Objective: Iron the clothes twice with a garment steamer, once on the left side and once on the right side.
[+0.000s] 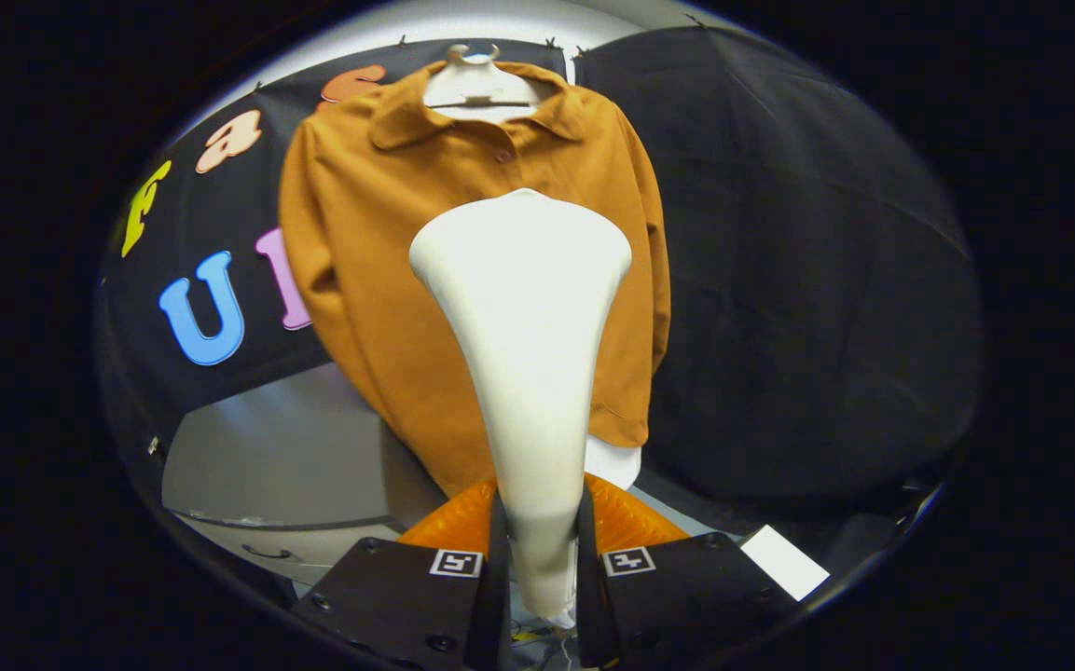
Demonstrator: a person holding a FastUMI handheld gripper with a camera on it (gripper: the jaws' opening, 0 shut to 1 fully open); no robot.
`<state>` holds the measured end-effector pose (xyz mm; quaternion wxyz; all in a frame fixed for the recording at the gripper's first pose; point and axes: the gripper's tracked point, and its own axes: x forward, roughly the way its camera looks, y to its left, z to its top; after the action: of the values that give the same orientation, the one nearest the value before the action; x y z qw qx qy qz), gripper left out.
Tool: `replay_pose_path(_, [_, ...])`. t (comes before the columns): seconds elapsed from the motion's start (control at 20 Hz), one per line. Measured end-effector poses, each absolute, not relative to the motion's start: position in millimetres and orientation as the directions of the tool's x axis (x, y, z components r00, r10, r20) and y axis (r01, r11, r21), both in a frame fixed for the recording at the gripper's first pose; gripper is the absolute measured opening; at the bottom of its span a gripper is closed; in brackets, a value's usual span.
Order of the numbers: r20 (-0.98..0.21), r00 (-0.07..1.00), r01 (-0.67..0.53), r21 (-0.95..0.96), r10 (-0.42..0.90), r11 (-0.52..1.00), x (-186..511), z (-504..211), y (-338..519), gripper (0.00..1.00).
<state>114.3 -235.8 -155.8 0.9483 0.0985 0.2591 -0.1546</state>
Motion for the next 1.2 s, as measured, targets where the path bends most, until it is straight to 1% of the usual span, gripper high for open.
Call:
replay_pose_path(0.1, [-0.465, 0.860, 0.293, 0.117, -0.209, 0.949, 106.4, -115.5, -189.5, 0.32])
replay_pose_path(0.2, [-0.420, 0.894, 0.228, 0.124, -0.157, 0.966, 99.6, -92.8, -143.9, 0.32])
replay_pose_path(0.4, [-0.368, 0.928, 0.104, 0.135, -0.048, 0.985, 76.2, -72.7, -63.5, 0.32])
replay_pose_path(0.65, [-0.338, 0.940, 0.001, 0.154, 0.052, 0.988, 53.3, -58.9, 7.6, 0.32])
replay_pose_path(0.85, [-0.332, 0.940, -0.029, 0.142, 0.075, 0.990, 39.1, -55.5, 34.8, 0.32])
replay_pose_path(1.2, [-0.314, 0.947, -0.025, 0.130, 0.065, 0.991, 25.2, -48.4, 45.2, 0.32])
